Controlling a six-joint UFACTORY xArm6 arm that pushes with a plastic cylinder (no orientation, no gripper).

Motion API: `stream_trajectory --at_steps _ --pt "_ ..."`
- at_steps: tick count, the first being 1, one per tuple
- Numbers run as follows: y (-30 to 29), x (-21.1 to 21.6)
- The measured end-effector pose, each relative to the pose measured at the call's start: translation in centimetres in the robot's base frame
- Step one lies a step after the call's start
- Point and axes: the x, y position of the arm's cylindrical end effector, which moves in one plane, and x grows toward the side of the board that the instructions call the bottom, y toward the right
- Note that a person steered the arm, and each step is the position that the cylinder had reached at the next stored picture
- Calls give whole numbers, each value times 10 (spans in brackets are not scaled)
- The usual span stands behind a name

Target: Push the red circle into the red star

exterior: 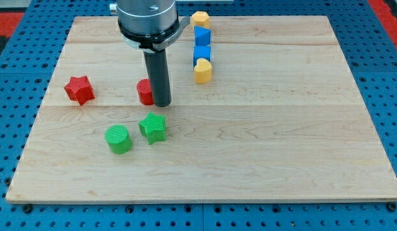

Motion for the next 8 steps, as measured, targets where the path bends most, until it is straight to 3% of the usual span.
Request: stream_trajectory --at_steps 2,3,5,7,8 --pt "-52 -16" --pt "-23 -16" --pt "-73 -44" --pt "-77 -107" --pt "-102 -101"
